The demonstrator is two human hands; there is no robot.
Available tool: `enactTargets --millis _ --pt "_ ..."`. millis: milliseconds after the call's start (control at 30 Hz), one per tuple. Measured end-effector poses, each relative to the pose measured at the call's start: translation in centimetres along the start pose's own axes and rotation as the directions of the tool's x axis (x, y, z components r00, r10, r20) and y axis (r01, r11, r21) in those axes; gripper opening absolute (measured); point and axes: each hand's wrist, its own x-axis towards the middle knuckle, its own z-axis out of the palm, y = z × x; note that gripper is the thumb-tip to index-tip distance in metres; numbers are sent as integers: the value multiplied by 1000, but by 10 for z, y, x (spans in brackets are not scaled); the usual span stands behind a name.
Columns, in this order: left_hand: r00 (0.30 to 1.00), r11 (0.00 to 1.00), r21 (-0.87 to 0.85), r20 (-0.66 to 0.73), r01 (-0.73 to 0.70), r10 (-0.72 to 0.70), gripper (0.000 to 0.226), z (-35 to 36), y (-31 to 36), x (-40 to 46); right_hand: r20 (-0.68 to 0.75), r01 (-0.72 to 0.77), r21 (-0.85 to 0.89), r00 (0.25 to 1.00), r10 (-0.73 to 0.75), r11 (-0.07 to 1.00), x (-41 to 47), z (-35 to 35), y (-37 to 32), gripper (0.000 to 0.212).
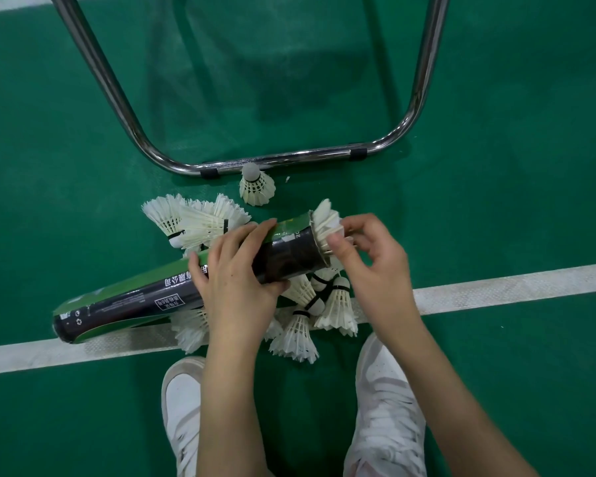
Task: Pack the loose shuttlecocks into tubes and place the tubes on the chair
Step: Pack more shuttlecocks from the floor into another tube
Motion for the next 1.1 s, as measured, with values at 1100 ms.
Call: enactTargets --millis 1100 --pt "1000 1000 8 -19 6 -5 81 3 1 -1 496 -165 -347 803 330 923 49 5 -26 31"
